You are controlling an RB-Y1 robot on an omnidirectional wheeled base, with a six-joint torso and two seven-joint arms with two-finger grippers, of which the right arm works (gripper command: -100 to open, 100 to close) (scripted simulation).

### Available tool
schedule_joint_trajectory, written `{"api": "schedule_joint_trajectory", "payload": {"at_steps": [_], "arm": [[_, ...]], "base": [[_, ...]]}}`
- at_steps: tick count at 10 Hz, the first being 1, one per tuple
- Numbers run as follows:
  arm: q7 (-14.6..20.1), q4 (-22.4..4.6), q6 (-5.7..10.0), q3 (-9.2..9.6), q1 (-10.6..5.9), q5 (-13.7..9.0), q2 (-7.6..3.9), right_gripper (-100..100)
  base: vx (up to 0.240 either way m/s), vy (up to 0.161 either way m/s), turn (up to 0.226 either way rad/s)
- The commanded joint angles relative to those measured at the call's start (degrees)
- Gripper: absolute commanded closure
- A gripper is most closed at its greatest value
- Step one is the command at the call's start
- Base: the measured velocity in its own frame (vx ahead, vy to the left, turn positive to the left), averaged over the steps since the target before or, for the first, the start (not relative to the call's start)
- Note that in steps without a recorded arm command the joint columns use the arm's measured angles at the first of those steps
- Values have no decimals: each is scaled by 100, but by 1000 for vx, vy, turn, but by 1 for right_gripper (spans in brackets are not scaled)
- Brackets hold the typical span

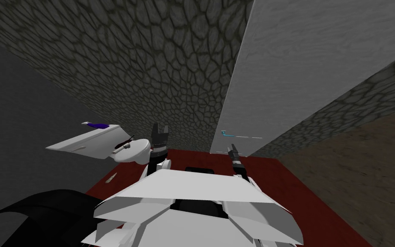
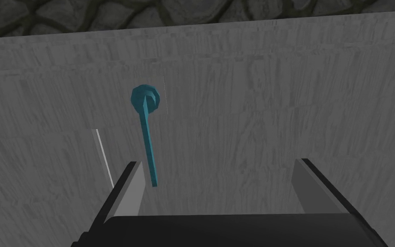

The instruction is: Pull the door open

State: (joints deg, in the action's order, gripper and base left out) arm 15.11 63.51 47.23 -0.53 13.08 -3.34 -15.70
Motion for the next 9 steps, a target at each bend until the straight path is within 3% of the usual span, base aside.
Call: {"api": "schedule_joint_trajectory", "payload": {"at_steps": [1,9], "arm": [[23,-286,117,-16,-82,-20,-54,-100],[117,-1508,387,-81,-348,-102,-277,-100]], "base": [[51,-39,76],[55,-43,70]]}}
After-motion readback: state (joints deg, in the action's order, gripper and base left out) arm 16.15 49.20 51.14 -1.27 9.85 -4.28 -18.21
